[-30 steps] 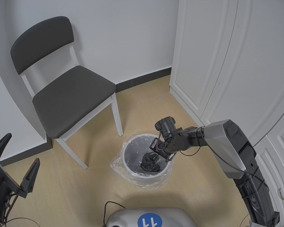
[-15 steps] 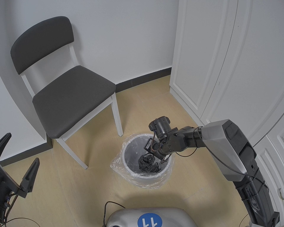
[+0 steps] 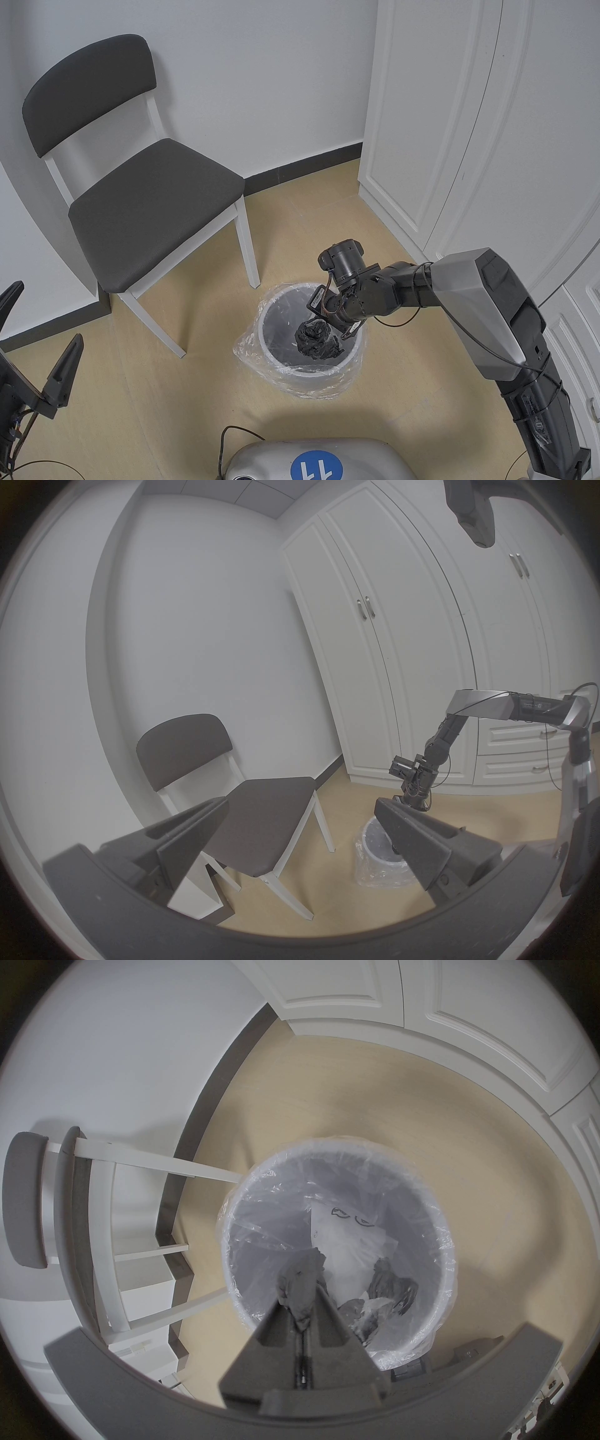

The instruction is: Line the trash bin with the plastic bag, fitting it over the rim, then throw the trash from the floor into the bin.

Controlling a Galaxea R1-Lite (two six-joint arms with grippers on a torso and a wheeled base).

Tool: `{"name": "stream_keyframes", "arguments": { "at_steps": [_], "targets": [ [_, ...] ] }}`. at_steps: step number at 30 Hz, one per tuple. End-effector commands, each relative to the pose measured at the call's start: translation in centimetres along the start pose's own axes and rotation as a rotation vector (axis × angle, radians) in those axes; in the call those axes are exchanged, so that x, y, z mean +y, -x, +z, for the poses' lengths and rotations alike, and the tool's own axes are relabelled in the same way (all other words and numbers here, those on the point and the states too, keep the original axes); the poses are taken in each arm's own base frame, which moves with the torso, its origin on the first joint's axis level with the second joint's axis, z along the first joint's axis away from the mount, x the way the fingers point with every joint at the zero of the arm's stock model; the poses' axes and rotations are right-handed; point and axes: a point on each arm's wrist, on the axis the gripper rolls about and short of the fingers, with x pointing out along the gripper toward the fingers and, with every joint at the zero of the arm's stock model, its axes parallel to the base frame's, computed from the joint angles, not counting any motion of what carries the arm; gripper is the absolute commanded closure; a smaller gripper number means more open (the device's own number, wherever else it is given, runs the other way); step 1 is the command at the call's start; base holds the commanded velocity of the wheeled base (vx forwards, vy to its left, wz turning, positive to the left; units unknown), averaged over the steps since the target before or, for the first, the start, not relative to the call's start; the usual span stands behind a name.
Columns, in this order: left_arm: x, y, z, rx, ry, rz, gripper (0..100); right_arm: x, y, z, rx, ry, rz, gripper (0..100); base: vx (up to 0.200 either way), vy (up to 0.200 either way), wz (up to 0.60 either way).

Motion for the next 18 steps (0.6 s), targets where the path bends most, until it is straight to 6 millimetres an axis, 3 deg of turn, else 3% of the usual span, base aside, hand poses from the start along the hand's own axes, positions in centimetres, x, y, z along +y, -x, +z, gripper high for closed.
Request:
{"name": "stream_keyframes", "arguments": {
  "at_steps": [1,6,7,18],
  "targets": [
    [0.01,0.01,0.01,0.000,0.000,0.001,0,-0.09,-0.10,0.02,0.000,-0.001,-0.001,100,0.000,0.000,0.00],
    [0.01,0.01,0.01,0.000,0.000,0.001,0,-0.64,-0.48,0.50,-0.007,-0.013,-0.005,100,0.000,0.000,0.00],
    [0.01,0.01,0.01,0.000,0.000,0.001,0,-0.77,-0.54,0.61,-0.008,-0.015,-0.008,0,0.000,0.000,0.00],
    [-0.01,0.02,-0.03,0.001,0.000,0.000,0,-0.92,-0.79,0.89,-0.023,-0.020,0.003,0,0.000,0.000,0.00]
  ]
}}
